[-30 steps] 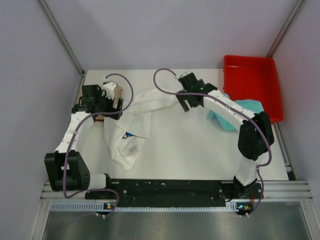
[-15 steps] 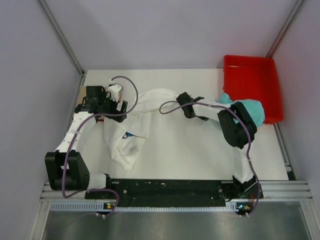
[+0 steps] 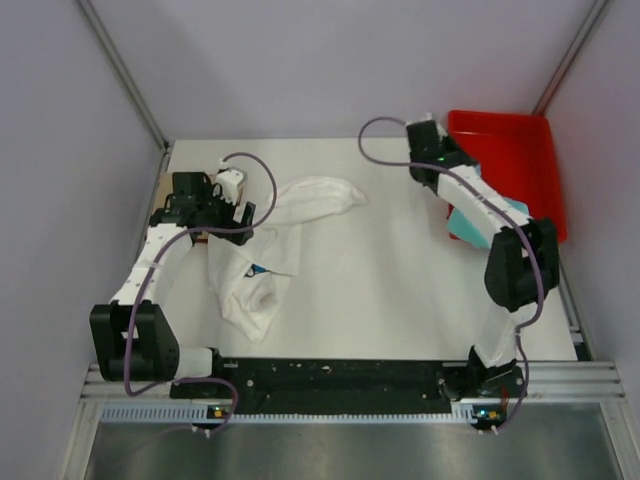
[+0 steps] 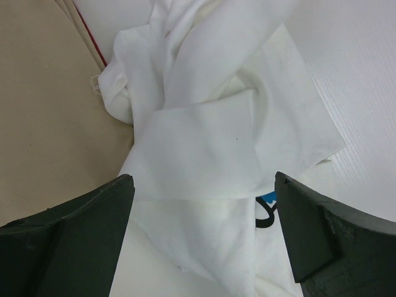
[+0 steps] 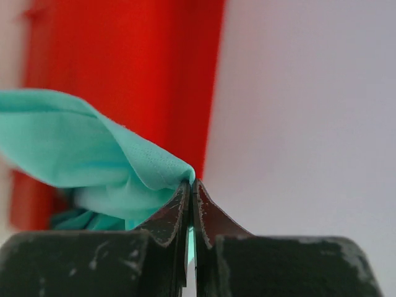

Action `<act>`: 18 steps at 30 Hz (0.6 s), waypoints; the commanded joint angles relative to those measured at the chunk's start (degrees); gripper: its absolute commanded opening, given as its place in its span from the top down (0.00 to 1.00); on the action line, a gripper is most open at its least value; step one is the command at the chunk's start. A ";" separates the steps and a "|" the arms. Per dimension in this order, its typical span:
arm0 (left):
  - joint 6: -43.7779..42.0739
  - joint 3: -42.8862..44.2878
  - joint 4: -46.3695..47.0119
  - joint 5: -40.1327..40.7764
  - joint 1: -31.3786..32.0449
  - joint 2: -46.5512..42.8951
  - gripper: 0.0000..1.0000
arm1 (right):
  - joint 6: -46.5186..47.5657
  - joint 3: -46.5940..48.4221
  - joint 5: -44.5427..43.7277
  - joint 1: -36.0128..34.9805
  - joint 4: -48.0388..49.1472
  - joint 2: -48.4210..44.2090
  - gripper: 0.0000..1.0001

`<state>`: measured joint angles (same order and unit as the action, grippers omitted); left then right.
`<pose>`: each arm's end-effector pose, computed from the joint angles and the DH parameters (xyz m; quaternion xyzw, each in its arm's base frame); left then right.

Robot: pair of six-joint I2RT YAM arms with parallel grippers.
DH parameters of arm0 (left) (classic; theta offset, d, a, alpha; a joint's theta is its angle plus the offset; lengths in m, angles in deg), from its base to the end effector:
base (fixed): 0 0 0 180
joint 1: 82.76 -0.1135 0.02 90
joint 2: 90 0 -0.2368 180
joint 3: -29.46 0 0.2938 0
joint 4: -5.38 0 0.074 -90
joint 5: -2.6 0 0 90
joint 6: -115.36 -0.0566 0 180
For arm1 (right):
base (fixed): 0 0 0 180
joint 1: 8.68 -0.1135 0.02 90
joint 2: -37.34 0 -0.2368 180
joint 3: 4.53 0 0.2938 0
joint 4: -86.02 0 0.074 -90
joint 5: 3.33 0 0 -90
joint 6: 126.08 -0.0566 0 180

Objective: Fold and stack the t-shirts
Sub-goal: Flatten out the tshirt

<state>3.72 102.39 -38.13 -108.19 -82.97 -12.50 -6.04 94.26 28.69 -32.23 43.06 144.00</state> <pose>0.3465 -0.0188 0.2268 0.2342 0.8905 -0.0988 0.3774 0.4268 0.1337 0.2195 -0.2265 0.8088 -0.4725 0.2669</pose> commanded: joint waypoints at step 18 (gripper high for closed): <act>-2.70 0.74 -4.66 8.74 2.32 1.61 0.01 | -15.80 32.11 27.26 1.60 -14.97 -3.63 0.01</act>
<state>1.55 102.41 -41.45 -105.66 -80.66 -11.28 -15.37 126.91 45.96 -23.53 34.23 143.16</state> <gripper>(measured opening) 0.987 0.986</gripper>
